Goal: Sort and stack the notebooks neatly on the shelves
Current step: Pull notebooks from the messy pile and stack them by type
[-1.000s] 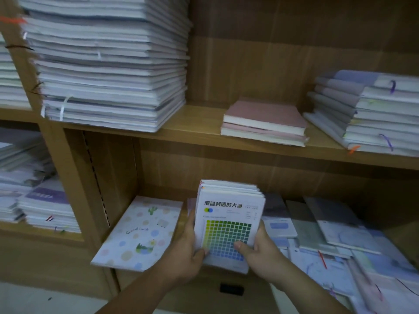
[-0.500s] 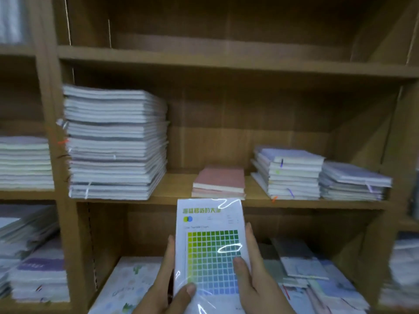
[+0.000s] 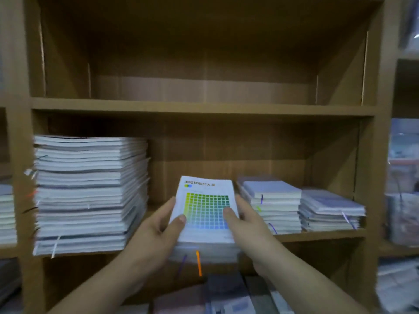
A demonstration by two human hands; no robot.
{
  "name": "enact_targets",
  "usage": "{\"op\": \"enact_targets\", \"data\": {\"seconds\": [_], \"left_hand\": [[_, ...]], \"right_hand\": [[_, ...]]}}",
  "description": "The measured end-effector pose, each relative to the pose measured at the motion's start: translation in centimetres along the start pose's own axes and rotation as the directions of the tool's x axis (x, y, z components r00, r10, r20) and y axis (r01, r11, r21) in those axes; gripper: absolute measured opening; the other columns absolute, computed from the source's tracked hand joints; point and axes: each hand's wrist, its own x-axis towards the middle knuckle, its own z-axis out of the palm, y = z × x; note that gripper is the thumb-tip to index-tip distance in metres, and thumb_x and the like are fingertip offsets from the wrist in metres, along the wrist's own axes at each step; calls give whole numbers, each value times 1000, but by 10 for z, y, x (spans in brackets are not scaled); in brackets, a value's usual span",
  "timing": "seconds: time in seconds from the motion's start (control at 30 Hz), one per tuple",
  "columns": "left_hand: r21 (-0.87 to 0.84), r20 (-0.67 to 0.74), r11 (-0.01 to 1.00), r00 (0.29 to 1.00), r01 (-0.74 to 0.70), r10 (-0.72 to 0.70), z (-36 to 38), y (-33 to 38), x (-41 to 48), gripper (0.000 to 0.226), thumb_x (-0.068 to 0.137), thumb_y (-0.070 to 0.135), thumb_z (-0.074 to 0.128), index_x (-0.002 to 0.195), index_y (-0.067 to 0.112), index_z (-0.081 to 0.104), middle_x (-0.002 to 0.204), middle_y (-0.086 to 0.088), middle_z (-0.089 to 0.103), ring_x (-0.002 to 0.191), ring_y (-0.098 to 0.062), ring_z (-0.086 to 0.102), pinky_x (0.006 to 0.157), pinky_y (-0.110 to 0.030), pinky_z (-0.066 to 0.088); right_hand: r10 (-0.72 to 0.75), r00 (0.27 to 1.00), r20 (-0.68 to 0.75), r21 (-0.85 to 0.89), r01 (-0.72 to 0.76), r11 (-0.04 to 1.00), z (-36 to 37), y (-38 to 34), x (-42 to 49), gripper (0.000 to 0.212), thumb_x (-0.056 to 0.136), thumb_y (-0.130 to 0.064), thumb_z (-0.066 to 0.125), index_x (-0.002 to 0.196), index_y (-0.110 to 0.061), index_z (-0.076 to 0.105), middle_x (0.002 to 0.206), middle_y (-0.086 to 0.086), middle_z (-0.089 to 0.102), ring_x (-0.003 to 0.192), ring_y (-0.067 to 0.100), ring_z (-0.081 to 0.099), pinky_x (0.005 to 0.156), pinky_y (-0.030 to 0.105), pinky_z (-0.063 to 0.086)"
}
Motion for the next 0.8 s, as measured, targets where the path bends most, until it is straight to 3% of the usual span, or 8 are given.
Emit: {"op": "enact_targets", "data": {"seconds": [0.07,0.17,0.27,0.4,0.53,0.63,0.73,0.8], "left_hand": [[-41,19,998,999,44,-43,6,4,10,29,99,24,64,121,44,63,101,32,73,94,7,71,81,-13,54],[-128,34,980,988,154,-150,17,3,20,33,99,29,65,130,35,63,106,13,78,95,-10,76,87,-36,59],[-153,-23,968,978,201,-207,26,2,29,39,94,38,69,133,36,62,104,11,78,94,-16,76,91,-47,60],[-202,-60,968,984,150,-165,35,19,31,38,94,36,70,132,39,63,104,9,79,92,-16,77,89,-45,60],[-213,-5,970,993,116,-119,42,45,38,38,95,39,68,132,43,61,113,7,76,92,-19,77,82,-44,61],[-239,39,959,989,150,-145,63,62,41,42,95,40,68,136,41,58,113,5,75,93,-23,77,80,-46,62],[-262,72,946,981,191,-179,98,72,47,40,95,40,69,134,36,61,107,0,77,92,-29,76,82,-56,62],[-314,117,920,971,235,-208,122,82,57,30,96,36,69,125,31,66,102,-5,77,81,-27,76,67,-50,63]], "right_hand": [[49,999,-1,17,-49,999,-4,0,7,36,97,-36,58,132,-46,57,118,-24,70,111,5,66,103,39,52],[91,996,24,62,-92,994,-14,-3,10,36,92,-33,70,126,-40,62,111,-19,74,104,6,70,99,37,55],[82,995,49,116,-87,989,-24,-9,10,42,89,-33,76,127,-42,60,107,-28,72,103,2,69,98,31,55],[37,999,12,82,-38,996,-39,-19,6,82,72,-49,88,144,-37,50,138,-21,55,124,2,53,104,25,48],[-67,996,54,90,62,994,-62,-32,2,102,59,-36,98,146,-39,45,135,-23,56,116,-9,54,89,11,49],[-133,991,1,65,133,989,-87,-31,0,92,62,-30,97,140,-42,50,133,-21,59,111,-10,59,88,11,52],[-151,979,-135,62,160,985,-111,-25,-4,79,60,-35,97,129,-43,60,128,-13,64,113,4,64,95,33,57],[-165,962,-216,51,180,982,-131,-24,0,69,65,-27,95,125,-38,63,115,-11,68,96,3,68,84,31,61]]}}
